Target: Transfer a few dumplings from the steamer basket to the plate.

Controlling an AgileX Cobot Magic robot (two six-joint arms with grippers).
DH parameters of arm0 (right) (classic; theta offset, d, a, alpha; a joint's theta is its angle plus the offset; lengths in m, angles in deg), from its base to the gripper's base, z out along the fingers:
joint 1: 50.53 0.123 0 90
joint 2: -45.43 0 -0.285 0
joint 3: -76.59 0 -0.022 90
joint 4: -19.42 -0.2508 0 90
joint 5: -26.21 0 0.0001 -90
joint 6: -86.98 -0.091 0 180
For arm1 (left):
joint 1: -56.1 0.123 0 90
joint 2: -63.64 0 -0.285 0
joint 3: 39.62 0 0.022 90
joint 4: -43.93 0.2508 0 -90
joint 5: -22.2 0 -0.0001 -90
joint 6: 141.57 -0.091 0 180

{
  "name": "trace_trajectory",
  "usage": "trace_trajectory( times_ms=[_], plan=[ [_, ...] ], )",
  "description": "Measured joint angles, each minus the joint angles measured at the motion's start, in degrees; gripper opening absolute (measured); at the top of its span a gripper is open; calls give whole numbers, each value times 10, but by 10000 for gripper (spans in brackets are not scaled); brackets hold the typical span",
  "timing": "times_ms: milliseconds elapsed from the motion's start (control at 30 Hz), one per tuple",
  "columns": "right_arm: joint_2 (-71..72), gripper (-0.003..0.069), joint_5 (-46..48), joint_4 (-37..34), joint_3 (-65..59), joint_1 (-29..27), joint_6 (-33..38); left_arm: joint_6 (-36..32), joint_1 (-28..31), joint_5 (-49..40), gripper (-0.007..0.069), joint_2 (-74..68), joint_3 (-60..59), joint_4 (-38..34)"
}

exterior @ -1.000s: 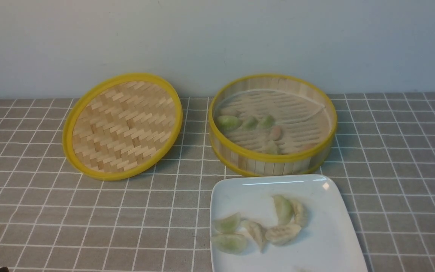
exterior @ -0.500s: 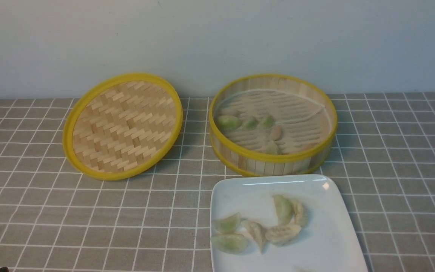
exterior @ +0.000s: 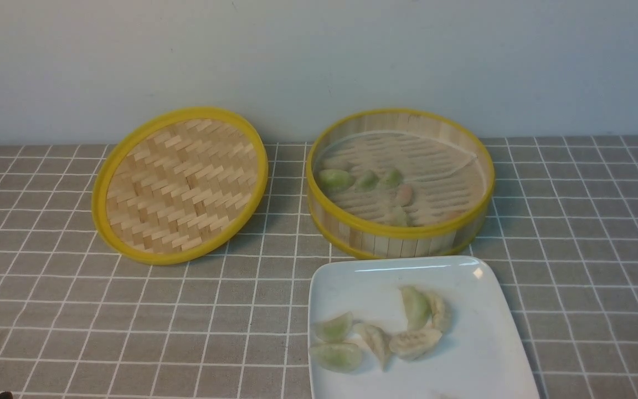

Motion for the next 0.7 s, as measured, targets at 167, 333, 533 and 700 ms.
trace_trajectory(
  times_ms=[167,333,533,700],
  plan=[
    [0,-13,0,0,0,0,0,0,0,0,-5,0,0,0],
    [0,-13,0,0,0,0,0,0,0,0,-5,0,0,0],
    [0,-13,0,0,0,0,-6,0,0,0,-5,0,0,0],
    [0,-13,0,0,0,0,-6,0,0,0,-5,0,0,0]
  ],
)
